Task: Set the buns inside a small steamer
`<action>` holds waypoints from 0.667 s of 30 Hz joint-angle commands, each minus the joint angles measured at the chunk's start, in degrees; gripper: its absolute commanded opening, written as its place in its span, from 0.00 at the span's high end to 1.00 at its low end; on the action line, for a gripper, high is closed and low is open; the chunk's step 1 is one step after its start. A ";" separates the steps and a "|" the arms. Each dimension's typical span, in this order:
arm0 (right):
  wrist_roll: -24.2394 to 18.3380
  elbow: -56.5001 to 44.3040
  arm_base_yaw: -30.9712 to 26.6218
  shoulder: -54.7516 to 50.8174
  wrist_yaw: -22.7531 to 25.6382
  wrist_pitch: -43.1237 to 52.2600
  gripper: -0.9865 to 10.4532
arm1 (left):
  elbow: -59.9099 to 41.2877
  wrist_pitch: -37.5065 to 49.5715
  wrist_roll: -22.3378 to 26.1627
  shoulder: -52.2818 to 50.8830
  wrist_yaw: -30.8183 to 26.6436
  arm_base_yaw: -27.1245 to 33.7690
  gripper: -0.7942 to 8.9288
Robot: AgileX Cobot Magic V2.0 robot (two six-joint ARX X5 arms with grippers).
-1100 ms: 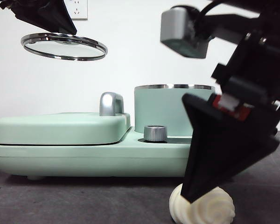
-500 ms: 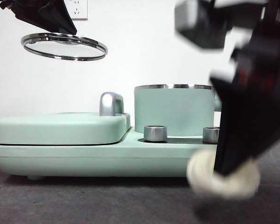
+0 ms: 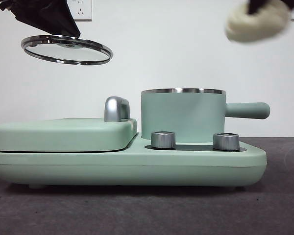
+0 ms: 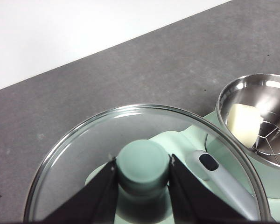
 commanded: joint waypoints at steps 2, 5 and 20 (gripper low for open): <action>-4.98 7.63 -3.96 6.34 -0.13 1.31 0.75 | 1.03 1.18 -0.07 0.00 0.11 -0.17 0.90; -7.06 12.79 -6.93 11.80 -0.24 3.17 0.75 | 1.03 0.70 -0.07 0.00 0.09 -0.17 0.90; -12.20 25.16 -12.94 34.91 -0.22 8.00 0.74 | 1.03 0.68 0.15 0.11 0.09 -0.15 0.90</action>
